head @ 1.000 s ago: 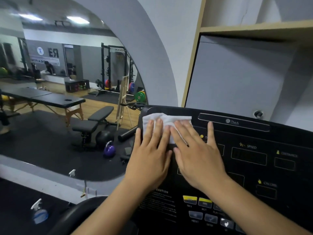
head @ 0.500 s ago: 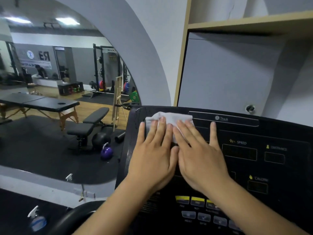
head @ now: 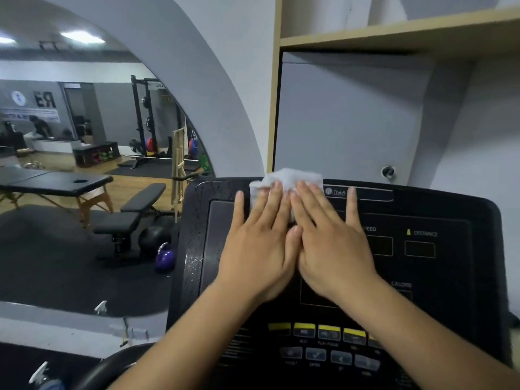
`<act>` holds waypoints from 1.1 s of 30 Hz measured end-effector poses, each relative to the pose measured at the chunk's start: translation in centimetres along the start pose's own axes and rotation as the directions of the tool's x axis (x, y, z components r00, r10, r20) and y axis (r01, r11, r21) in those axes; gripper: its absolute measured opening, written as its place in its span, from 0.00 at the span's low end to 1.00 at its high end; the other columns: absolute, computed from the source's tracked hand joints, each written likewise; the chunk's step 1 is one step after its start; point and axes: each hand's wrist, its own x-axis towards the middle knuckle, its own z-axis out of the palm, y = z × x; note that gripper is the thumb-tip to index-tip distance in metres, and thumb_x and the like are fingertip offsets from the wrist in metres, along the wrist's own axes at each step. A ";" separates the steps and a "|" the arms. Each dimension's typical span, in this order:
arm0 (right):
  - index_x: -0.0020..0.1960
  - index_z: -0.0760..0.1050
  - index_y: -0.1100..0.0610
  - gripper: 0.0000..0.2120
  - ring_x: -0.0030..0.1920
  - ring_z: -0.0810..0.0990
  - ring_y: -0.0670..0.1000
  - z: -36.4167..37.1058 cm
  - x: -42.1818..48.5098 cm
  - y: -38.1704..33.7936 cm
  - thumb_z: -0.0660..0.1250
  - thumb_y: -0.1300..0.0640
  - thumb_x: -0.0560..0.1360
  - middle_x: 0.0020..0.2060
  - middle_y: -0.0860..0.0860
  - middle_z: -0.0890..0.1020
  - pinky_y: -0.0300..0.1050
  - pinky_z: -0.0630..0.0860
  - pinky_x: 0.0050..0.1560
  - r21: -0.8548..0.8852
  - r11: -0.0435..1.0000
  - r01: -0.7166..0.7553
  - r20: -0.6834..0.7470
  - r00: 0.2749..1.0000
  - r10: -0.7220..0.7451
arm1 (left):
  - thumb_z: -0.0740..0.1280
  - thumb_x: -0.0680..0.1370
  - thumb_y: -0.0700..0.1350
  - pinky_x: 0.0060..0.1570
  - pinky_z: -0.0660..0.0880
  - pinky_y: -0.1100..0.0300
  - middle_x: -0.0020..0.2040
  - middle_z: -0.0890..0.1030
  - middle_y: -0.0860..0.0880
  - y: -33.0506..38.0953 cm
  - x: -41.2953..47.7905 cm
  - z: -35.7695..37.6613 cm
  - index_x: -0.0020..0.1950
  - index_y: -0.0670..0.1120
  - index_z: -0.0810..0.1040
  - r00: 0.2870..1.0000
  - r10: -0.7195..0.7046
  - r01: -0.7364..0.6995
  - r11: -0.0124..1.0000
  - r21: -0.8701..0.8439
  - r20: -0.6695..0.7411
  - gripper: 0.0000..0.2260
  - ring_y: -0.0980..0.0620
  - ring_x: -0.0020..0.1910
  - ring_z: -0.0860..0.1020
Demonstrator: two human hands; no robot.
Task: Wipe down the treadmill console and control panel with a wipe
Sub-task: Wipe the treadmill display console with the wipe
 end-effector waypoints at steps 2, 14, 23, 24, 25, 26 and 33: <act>0.79 0.46 0.55 0.34 0.79 0.44 0.51 -1.0 1.9 0.6 0.33 0.48 0.75 0.79 0.52 0.49 0.71 0.40 0.73 -0.035 0.999 -0.040 0.047 0.998 0.041 | 0.37 0.81 0.56 0.76 0.39 0.43 0.81 0.52 0.46 -0.1 2.2 -0.7 0.81 0.48 0.52 1.000 -0.013 0.013 1.000 0.009 -0.008 0.29 0.50 0.80 0.47; 0.77 0.61 0.57 0.30 0.78 0.56 0.53 0.2 -1.4 3.4 0.47 0.48 0.77 0.77 0.53 0.62 0.73 0.51 0.71 0.001 0.999 -0.048 -0.026 0.999 0.048 | 0.39 0.82 0.58 0.74 0.42 0.41 0.80 0.55 0.46 2.6 1.5 0.4 0.80 0.46 0.55 0.995 0.083 -0.086 0.995 0.046 0.052 0.29 0.47 0.79 0.51; 0.76 0.63 0.59 0.31 0.77 0.57 0.54 1.0 -5.3 4.3 0.51 0.48 0.76 0.77 0.55 0.62 0.71 0.52 0.71 0.003 0.998 -0.059 -0.059 0.996 0.060 | 0.41 0.83 0.59 0.74 0.47 0.40 0.80 0.57 0.46 4.6 -0.7 2.0 0.80 0.46 0.58 0.990 0.140 -0.138 0.990 -0.031 0.037 0.29 0.47 0.79 0.53; 0.76 0.63 0.59 0.31 0.77 0.58 0.54 1.2 -5.8 4.4 0.51 0.48 0.76 0.76 0.55 0.62 0.71 0.52 0.71 -0.001 0.999 -0.053 -0.056 0.997 0.053 | 0.41 0.83 0.59 0.73 0.48 0.40 0.79 0.58 0.46 4.6 -1.0 2.4 0.79 0.45 0.59 0.989 0.143 -0.142 0.990 -0.027 0.045 0.29 0.47 0.79 0.54; 0.76 0.63 0.58 0.30 0.77 0.58 0.54 1.2 -5.6 4.8 0.51 0.48 0.76 0.76 0.54 0.63 0.71 0.52 0.70 -0.008 0.999 -0.053 -0.050 0.997 0.052 | 0.41 0.83 0.59 0.73 0.49 0.39 0.79 0.58 0.45 4.5 -0.6 2.5 0.79 0.45 0.59 0.988 0.149 -0.149 0.989 -0.009 0.043 0.29 0.46 0.79 0.54; 0.76 0.62 0.58 0.30 0.77 0.58 0.53 1.0 -4.8 5.2 0.50 0.48 0.76 0.76 0.54 0.62 0.72 0.51 0.71 -0.017 0.998 -0.068 -0.039 0.997 0.068 | 0.41 0.83 0.58 0.73 0.48 0.39 0.79 0.58 0.45 4.6 0.3 2.4 0.79 0.45 0.59 0.987 0.155 -0.156 0.988 0.012 0.034 0.29 0.46 0.79 0.55; 0.79 0.49 0.55 0.32 0.79 0.46 0.51 -0.5 -1.1 7.2 0.37 0.47 0.76 0.79 0.52 0.52 0.70 0.43 0.73 -0.045 0.982 -0.184 0.001 0.983 0.184 | 0.38 0.82 0.57 0.75 0.39 0.40 0.80 0.55 0.46 5.8 5.4 1.4 0.81 0.47 0.53 0.993 0.119 -0.119 0.993 0.017 -0.012 0.29 0.48 0.80 0.49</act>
